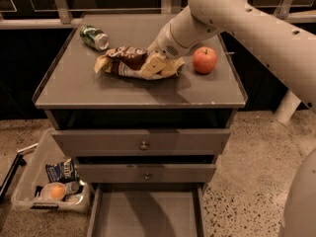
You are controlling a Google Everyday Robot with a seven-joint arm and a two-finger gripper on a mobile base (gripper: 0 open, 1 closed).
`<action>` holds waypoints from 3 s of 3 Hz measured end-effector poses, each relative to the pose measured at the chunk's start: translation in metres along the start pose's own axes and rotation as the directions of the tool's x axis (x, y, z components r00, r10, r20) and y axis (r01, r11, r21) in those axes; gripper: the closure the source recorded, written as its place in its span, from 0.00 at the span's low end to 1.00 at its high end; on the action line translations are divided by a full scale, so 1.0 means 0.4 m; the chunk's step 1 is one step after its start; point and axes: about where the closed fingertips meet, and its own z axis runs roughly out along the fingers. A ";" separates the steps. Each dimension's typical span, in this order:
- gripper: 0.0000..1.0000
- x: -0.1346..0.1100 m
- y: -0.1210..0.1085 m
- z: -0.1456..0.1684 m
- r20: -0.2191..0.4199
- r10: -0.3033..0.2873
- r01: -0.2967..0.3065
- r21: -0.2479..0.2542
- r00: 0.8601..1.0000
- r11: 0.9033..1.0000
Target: Place brown chip bag into bottom drawer
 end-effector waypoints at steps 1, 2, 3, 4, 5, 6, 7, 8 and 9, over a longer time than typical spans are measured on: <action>0.65 0.000 0.000 0.000 0.000 0.000 0.000 0.000 1.000 1.000; 0.88 0.000 0.000 0.000 0.000 0.000 0.000 0.000 1.000 1.000; 1.00 0.000 0.000 0.000 0.000 0.000 0.000 0.000 1.000 1.000; 1.00 -0.009 0.006 -0.009 0.005 -0.011 0.011 -0.010 1.000 1.000; 1.00 -0.017 0.018 -0.051 0.022 -0.015 0.016 -0.020 1.000 1.000; 1.00 -0.022 0.033 -0.106 0.043 -0.020 0.021 -0.025 0.999 0.999; 1.00 -0.016 0.055 -0.179 0.066 -0.028 0.029 -0.011 0.997 1.000; 1.00 0.014 0.091 -0.258 0.078 -0.032 0.031 0.015 0.996 0.999; 1.00 0.059 0.149 -0.343 0.066 -0.051 0.047 0.060 0.997 0.997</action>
Offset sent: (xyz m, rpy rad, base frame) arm 0.0000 0.0000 0.0000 0.0000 0.0000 0.0000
